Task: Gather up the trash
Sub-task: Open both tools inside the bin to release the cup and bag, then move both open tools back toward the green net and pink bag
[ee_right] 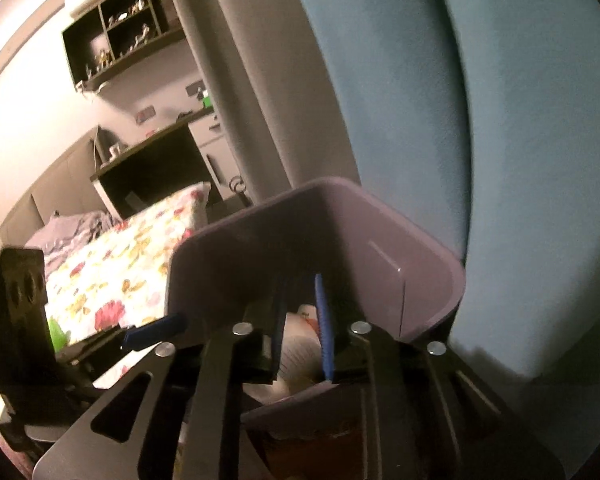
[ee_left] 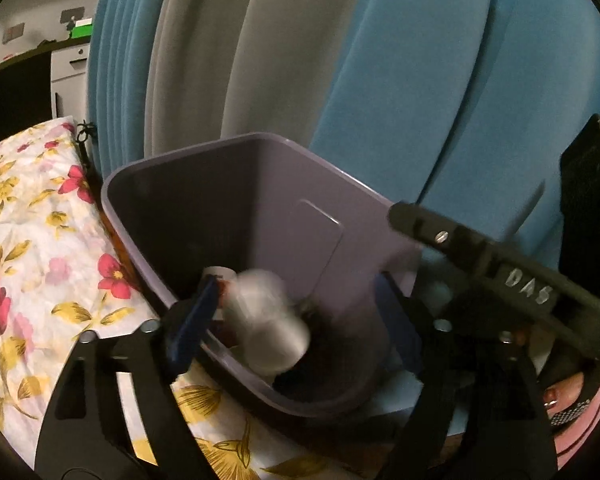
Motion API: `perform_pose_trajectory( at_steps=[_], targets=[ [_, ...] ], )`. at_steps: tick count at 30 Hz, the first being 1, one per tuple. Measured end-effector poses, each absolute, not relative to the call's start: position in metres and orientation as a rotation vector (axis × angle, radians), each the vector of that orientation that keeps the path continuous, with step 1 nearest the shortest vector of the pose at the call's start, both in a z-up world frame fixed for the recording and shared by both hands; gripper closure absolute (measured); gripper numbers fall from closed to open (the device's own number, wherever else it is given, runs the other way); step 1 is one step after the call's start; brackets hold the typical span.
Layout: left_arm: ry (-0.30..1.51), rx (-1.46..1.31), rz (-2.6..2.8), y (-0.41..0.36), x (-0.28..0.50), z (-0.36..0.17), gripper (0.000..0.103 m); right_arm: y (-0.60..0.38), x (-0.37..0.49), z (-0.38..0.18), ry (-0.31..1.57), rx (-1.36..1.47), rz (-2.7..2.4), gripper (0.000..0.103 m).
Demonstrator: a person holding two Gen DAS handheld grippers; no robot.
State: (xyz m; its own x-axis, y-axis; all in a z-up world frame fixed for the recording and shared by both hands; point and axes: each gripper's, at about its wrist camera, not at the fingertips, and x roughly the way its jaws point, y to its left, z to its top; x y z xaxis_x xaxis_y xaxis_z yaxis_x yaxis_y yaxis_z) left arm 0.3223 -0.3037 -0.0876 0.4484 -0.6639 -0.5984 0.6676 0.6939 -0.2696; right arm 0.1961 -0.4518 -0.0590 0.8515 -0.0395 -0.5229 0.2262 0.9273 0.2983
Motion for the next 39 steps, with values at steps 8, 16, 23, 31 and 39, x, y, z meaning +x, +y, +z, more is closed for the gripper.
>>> perform_pose_trajectory(
  at_steps=[8,16,23,31,39],
  targets=[
    [0.688,-0.003,-0.639,-0.267,0.301,-0.07,0.007,-0.432,0.16,-0.032,0.411,0.31,-0.22,0.025],
    [0.636,0.007,-0.397,-0.186,0.256,-0.056,0.006,-0.394,0.126,-0.016,0.355,0.281,-0.24,0.008],
    [0.616,-0.108,-0.224,-0.084,0.219,-0.044,0.006,-0.339,0.122,-0.014,0.368,0.256,-0.151,0.006],
    [0.612,-0.16,0.049,0.036,0.179,-0.046,0.006,-0.24,0.135,-0.03,0.459,0.195,0.036,0.006],
    [0.566,-0.226,0.212,0.123,0.143,-0.042,0.006,-0.139,0.159,-0.05,0.533,0.081,0.162,0.006]
  ],
)
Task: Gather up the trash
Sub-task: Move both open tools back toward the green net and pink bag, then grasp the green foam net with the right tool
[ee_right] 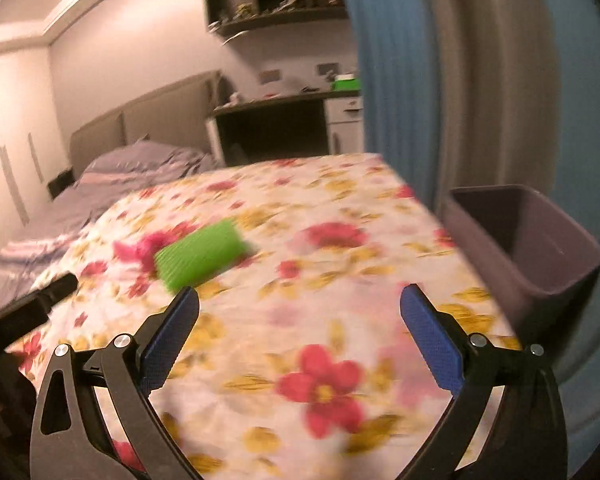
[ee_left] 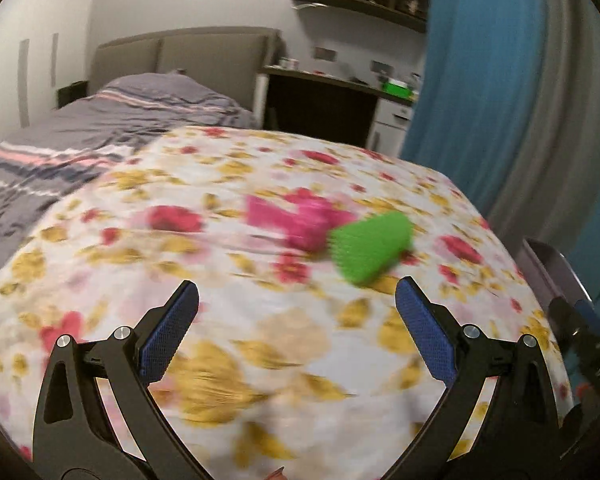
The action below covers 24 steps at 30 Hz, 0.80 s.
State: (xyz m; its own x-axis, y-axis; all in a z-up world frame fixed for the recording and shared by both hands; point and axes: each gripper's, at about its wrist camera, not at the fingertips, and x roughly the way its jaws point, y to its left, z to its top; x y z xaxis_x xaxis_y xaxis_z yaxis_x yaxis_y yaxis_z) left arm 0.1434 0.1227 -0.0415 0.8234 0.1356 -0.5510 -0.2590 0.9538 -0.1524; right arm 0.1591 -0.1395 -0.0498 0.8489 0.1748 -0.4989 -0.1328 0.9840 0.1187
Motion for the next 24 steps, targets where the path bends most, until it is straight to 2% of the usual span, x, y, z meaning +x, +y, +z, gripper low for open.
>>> perform_pose_trajectory(
  at_steps=[13,19,21,24],
  targets=[
    [0.543,-0.294,0.328,0.198,0.127,-0.046,0.006,-0.026,0.203,-0.081,0.634,-0.068,0.234,0.007],
    [0.553,-0.303,0.326,0.21,0.134,-0.052,0.006,0.006,0.234,-0.092,0.707,-0.098,0.241,0.013],
    [0.555,-0.307,0.315,0.211,0.138,-0.053,0.006,0.016,0.243,-0.095,0.719,-0.116,0.241,0.021],
    [0.557,-0.301,0.298,0.211,0.144,-0.053,0.006,0.024,0.255,-0.1,0.746,-0.141,0.231,0.026]
  ],
)
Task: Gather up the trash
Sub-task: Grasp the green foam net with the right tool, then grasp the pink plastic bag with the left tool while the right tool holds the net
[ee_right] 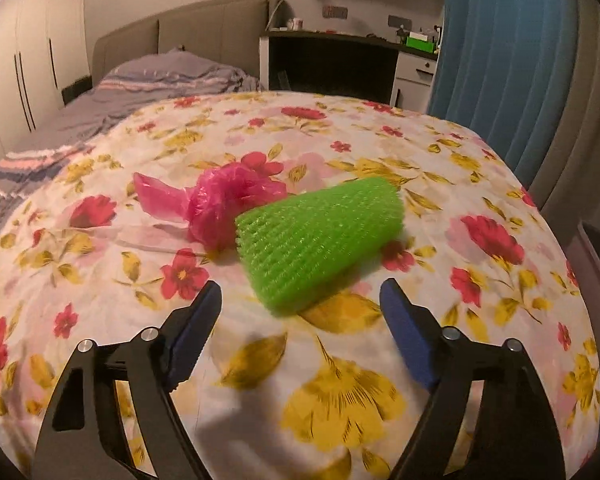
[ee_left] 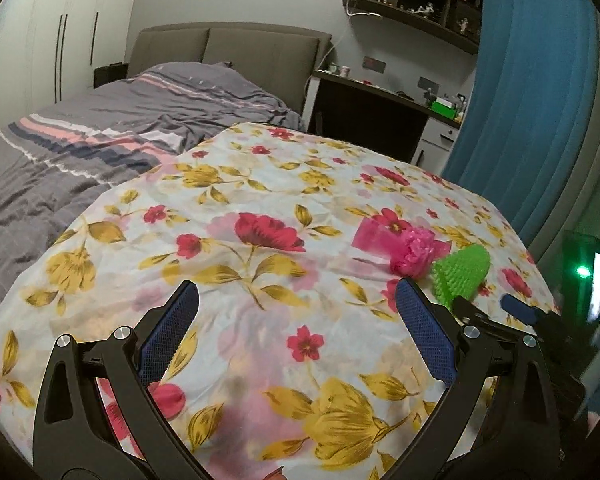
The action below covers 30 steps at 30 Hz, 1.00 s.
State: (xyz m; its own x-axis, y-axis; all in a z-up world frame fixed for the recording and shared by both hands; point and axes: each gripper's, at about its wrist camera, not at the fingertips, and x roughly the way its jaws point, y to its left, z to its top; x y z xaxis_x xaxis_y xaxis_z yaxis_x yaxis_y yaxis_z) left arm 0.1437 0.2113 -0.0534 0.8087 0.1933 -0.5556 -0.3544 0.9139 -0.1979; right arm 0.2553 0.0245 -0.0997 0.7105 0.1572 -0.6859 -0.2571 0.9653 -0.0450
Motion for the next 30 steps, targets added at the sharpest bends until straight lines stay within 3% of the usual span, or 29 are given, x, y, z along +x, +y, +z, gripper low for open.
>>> perform_pose_trajectory(
  at_steps=[4,8,12,15,26,30],
  targets=[
    [0.562,-0.29,0.269,0.209,0.153,-0.053,0.006,0.031,0.272,-0.107,0.795,-0.155,0.207,0.042],
    [0.574,-0.288,0.247,0.208,0.161,-0.055,0.006,0.027,0.281,-0.113,0.835,-0.149,0.197,0.069],
    [0.583,-0.275,0.22,0.202,0.17,-0.056,0.006,0.013,0.28,-0.112,0.839,-0.113,0.217,0.088],
    [0.586,-0.267,0.188,0.192,0.179,-0.057,0.006,-0.002,0.274,-0.109,0.82,-0.085,0.218,0.092],
    [0.629,-0.24,0.089,0.149,0.248,-0.071,0.006,-0.059,0.233,-0.088,0.715,0.014,0.194,0.093],
    [0.674,-0.239,0.087,0.144,0.275,-0.077,0.017,-0.078,0.223,-0.082,0.69,0.037,0.198,0.093]
  ],
)
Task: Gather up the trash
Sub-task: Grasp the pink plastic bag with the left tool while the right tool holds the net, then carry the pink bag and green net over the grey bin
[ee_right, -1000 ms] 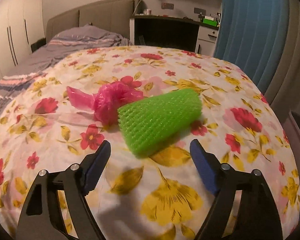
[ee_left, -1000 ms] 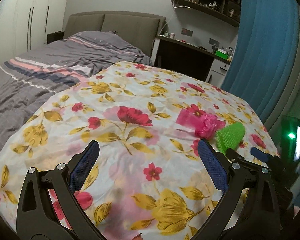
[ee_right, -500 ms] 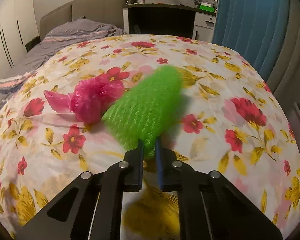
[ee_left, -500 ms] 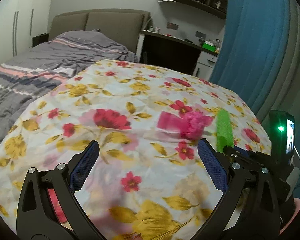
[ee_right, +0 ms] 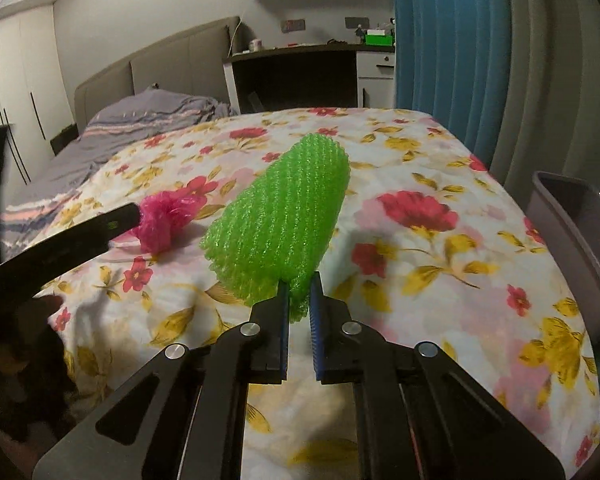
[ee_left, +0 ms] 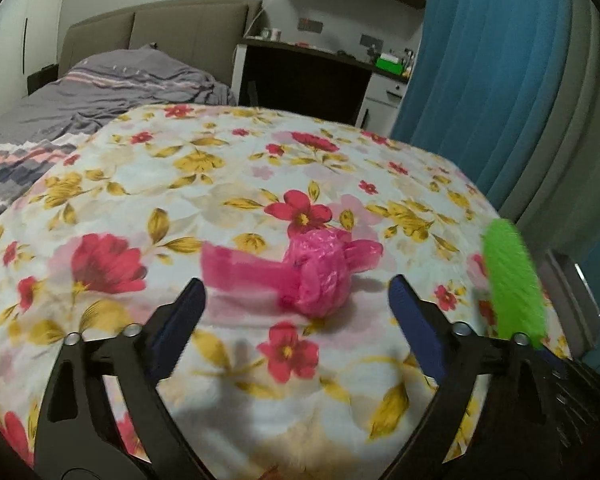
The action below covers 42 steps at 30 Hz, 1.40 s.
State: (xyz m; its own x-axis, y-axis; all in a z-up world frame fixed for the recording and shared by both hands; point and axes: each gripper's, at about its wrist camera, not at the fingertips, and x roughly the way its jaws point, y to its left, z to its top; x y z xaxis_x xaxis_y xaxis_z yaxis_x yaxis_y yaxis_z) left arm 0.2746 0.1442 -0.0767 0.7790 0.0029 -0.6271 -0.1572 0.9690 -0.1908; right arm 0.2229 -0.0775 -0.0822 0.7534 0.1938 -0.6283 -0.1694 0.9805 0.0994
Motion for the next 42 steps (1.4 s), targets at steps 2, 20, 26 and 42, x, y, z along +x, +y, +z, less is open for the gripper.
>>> perform_pose_trajectory(
  at_steps=[2,20,26,42],
  targets=[
    [0.706,-0.231,0.09,0.141,0.287,-0.081,0.026,-0.083,0.22,-0.08,0.683,0.039,0.201,0.093],
    [0.732,-0.197,0.091,0.121,0.275,-0.08,0.077,-0.111,0.197,-0.067,0.635,0.072,0.234,0.093],
    [0.661,-0.193,0.095,0.105,0.235,-0.057,0.077,-0.119,0.175,-0.057,0.613,0.094,0.258,0.093],
    [0.581,-0.141,0.061,0.06,0.172,-0.031,0.076,-0.154,0.126,-0.043,0.572,0.133,0.278,0.093]
  ],
)
